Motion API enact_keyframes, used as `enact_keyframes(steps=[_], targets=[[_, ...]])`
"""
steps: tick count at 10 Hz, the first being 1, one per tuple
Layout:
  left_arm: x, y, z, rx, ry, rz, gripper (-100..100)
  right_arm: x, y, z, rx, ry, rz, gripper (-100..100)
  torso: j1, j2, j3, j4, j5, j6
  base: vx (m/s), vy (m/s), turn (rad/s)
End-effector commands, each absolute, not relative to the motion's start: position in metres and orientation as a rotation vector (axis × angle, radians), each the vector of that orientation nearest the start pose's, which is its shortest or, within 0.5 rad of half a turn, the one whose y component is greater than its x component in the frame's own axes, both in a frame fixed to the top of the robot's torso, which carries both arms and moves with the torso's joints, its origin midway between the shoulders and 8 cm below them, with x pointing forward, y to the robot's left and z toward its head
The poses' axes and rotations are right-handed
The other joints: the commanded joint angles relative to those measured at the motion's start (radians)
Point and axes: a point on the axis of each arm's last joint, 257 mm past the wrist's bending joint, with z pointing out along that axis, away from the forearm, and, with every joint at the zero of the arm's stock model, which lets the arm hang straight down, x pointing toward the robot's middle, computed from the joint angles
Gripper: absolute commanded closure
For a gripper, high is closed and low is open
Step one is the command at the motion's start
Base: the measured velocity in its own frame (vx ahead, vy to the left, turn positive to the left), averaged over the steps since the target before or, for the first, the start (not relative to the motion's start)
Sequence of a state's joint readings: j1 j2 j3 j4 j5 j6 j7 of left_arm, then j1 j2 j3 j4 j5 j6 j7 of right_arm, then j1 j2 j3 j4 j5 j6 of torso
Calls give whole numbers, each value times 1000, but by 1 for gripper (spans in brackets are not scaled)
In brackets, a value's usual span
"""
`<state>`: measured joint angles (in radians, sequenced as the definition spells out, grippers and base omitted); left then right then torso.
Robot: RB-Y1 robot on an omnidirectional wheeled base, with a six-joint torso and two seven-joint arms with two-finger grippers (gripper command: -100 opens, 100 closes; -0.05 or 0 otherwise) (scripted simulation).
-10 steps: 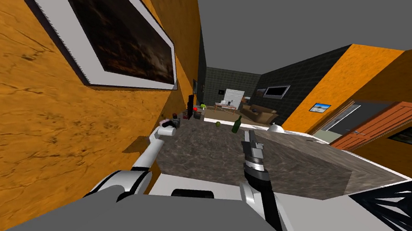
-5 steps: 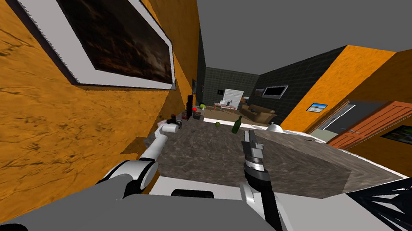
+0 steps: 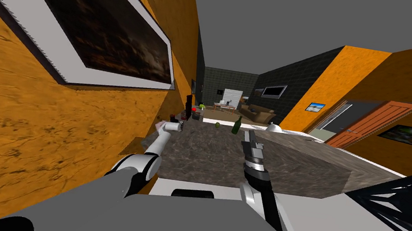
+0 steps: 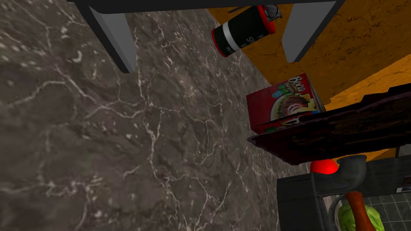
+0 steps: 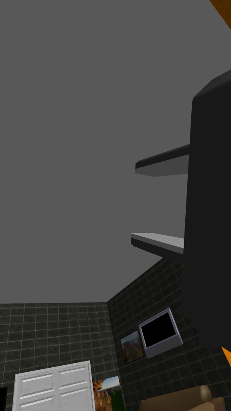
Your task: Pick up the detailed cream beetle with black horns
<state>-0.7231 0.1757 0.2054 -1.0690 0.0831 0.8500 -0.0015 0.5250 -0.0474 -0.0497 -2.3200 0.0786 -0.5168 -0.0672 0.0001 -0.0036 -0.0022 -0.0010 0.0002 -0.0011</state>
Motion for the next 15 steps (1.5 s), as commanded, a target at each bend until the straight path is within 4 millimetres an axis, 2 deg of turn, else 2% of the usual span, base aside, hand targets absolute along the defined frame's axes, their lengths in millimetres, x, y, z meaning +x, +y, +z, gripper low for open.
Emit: enact_keyframes(steps=[1, 2, 3, 4, 5, 6, 7, 8, 10, 11, 12, 13, 14, 15], targets=[[664, 256, -247, -1697, 1661, -801, -100, 331, -280, 37, 564, 659, 1268, 0, 0, 0, 0, 0, 0, 0, 23, 3, 2], [666, 245, -246, -1718, 1700, -785, -100, 331, -280, 37, 564, 659, 1268, 0, 0, 1, 1, 0, 0, 0, 43, -2, -24], [661, 246, -258, -1739, 1716, -764, -100, 331, -280, 37, 564, 659, 1268, 0, -1, 0, 0, 0, 0, 0, 44, 4, -18], [662, 235, -256, -1755, 1754, -749, -100, 331, -280, 37, 564, 659, 1268, 0, 0, 0, 0, 0, 0, 0, 57, 4, -17], [657, 235, -269, -1776, 1771, -726, -100, 331, -280, 37, 564, 659, 1268, 0, 0, 0, 0, 0, 0, 0, 49, 8, -13], [657, 224, -264, -1788, 1808, -713, -100, 331, -280, 37, 564, 659, 1268, 0, 0, 0, 0, 0, 0, 0, 53, 11, -20], [651, 224, -277, -1810, 1826, -688, -100, 331, -280, 37, 564, 659, 1268, 0, 0, 0, 0, 0, 0, 0, 52, 4, -14], [648, 213, -278, -1827, 1869, -665, -100, 331, -280, 37, 564, 659, 1268, 0, 0, 0, 0, 0, 0, 0, 55, 8, -15], [644, 213, -286, -1840, 1880, -650, -100, 331, -280, 37, 564, 659, 1268, 0, 0, 0, 0, 0, 0, 0, 35, -1, -3], [640, 202, -288, -1857, 1925, -623, -100, 331, -280, 37, 564, 659, 1268, 0, 0, 1, 1, 0, 0, 0, 49, 2, -13], [637, 202, -293, -1866, 1933, -612, -100, 331, -280, 37, 564, 659, 1268, 0, 0, 0, 0, 0, 0, 0, 48, 3, -11], [634, 191, -290, -1872, 1969, -596, -100, 331, -280, 37, 564, 659, 1268, 0, 0, 0, 0, 0, 0, 0, 53, 6, -11], [631, 191, -295, -1881, 1977, -583, -100, 331, -280, 37, 564, 659, 1268, 0, 0, 0, 0, 0, 0, 0, 46, 6, -8], [625, 181, -297, -1892, 2018, -557, -100, 331, -280, 37, 564, 659, 1268, 0, 0, 0, 0, 0, 0, 0, 52, -3, -8]])
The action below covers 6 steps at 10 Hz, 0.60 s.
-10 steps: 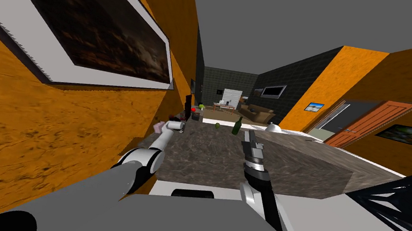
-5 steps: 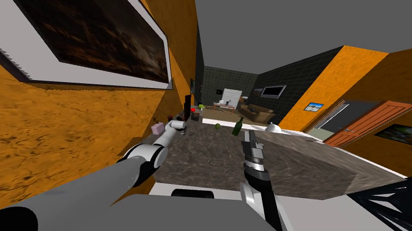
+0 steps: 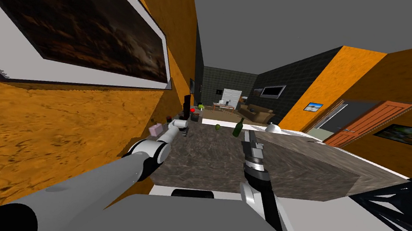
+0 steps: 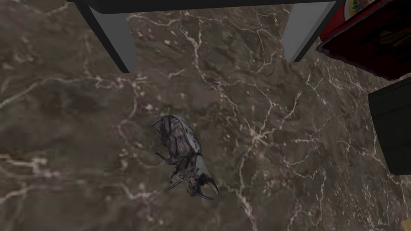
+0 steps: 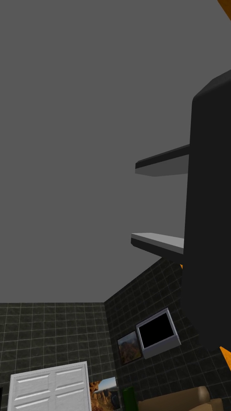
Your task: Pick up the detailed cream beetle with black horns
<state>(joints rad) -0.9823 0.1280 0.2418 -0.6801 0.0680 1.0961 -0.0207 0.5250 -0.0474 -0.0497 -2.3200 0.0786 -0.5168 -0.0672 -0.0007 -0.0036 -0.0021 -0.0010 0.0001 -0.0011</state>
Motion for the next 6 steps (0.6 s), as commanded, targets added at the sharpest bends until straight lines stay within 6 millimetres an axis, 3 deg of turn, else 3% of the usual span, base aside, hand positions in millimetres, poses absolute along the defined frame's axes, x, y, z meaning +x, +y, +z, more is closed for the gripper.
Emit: enact_keyframes(steps=[1, 6], targets=[[620, 181, -305, -1906, 2030, -539, -100, 331, -280, 37, 564, 659, 1268, 0, 0, 0, 0, 0, 0, 0, 41, -1, -7], [589, 151, -320, -1946, 2178, -419, -100, 331, -280, 37, 564, 659, 1268, 0, 0, 0, 0, 0, 0, 0, 53, 4, -7]])
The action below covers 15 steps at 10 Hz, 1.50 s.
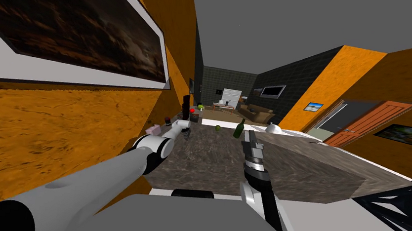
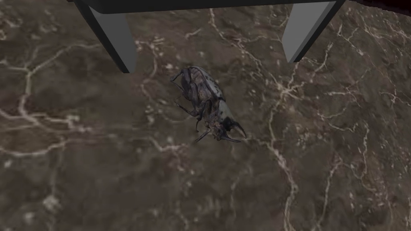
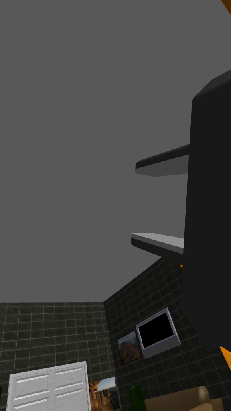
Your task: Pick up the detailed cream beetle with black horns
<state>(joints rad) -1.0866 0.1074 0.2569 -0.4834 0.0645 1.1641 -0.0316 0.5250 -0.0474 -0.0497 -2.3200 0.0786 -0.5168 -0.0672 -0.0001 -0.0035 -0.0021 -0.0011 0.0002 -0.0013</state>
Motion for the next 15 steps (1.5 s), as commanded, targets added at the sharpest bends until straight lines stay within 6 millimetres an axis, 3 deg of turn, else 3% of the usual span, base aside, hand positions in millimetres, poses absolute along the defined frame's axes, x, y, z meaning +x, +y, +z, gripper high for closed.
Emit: enact_keyframes(steps=[1, 5, 6, 7, 15], targets=[[583, 146, -322, -1951, 2201, -400, -100, 331, -280, 37, 564, 659, 1268, 0, 0, 0, 0, 0, 0, 0, 54, 2, -5], [582, 146, -325, -1954, 2204, -394, -100, 331, -280, 37, 564, 659, 1268, 0, 0, 3, 2, 1, 0, 0, 8, -1, -1], [581, 146, -325, -1954, 2205, -394, 0, 331, -280, 37, 564, 659, 1268, 0, 0, 4, 2, 1, 0, 0, 0, 0, 0], [581, 150, -329, -1975, 2182, -391, -100, 331, -280, 37, 564, 659, 1268, 0, 0, 4, 2, 1, 0, 0, 20, 33, -109], [573, 163, -348, -2048, 2104, -380, -100, 331, -280, 37, 564, 659, 1268, 0, 2, 5, 2, -1, 1, 0, -19, 30, -93]])
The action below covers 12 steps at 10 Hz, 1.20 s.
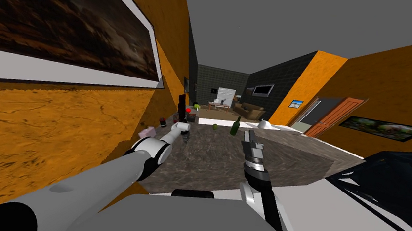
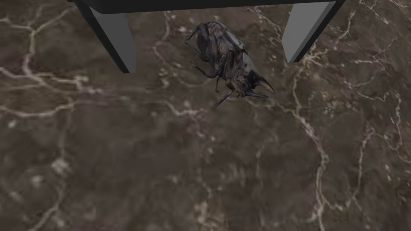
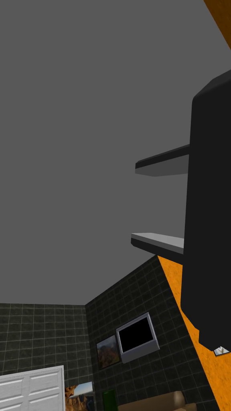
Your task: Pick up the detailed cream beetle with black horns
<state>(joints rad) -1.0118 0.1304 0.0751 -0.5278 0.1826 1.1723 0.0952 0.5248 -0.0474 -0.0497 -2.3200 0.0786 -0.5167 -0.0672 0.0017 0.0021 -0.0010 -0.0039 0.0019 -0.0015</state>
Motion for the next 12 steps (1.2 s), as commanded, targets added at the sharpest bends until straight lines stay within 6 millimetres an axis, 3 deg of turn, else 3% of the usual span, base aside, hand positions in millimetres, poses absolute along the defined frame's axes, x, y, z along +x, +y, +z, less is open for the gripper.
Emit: enact_keyframes(steps=[1, 2, 6, 7, 8, 12], targets=[[577, 163, -343, -2035, 2106, -388, -100, 331, -280, 37, 564, 659, 1268, 0, 0, 0, 0, 0, 0, 0, -9, 12, -17], [577, 163, -343, -2036, 2103, -389, 100, 331, -280, 37, 564, 659, 1268, 0, -1, -1, -1, 0, 0, 0, 0, 0, 0], [578, 162, -342, -2035, 2101, -394, 100, 331, -280, 37, 564, 659, 1268, 0, 0, -5, -4, -3, 0, 0, 1, 0, 0], [578, 162, -342, -2035, 2102, -394, 0, 331, -280, 37, 564, 659, 1268, 0, 0, -5, -4, -4, 0, 0, 0, 0, 0], [577, 159, -340, -2021, 2130, -384, 100, 331, -280, 37, 564, 659, 1268, 0, 0, -5, -4, -4, 0, 0, 46, -14, 149], [580, 152, -331, -1984, 2171, -390, 100, 331, -280, 37, 564, 659, 1268, 0, -2, -7, -6, -4, 0, 0, 26, -37, 107]])
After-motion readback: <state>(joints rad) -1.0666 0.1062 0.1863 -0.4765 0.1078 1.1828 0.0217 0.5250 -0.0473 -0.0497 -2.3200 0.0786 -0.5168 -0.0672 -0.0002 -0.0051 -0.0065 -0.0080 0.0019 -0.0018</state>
